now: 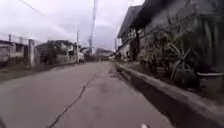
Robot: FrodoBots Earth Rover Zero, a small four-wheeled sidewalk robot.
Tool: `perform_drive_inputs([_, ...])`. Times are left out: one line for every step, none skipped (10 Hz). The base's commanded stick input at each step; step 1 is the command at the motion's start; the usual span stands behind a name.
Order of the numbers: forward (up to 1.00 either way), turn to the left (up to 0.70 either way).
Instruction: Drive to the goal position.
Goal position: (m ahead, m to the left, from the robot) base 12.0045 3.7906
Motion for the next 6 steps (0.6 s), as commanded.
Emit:
perform_drive_inputs([1.0, 0.0])
perform_drive_inputs([1.0, 0.0])
perform_drive_inputs([1.0, 0.0])
perform_drive_inputs([1.0, 0.0])
perform_drive_inputs([1.0, 0.0])
perform_drive_inputs([1.0, 0.0])
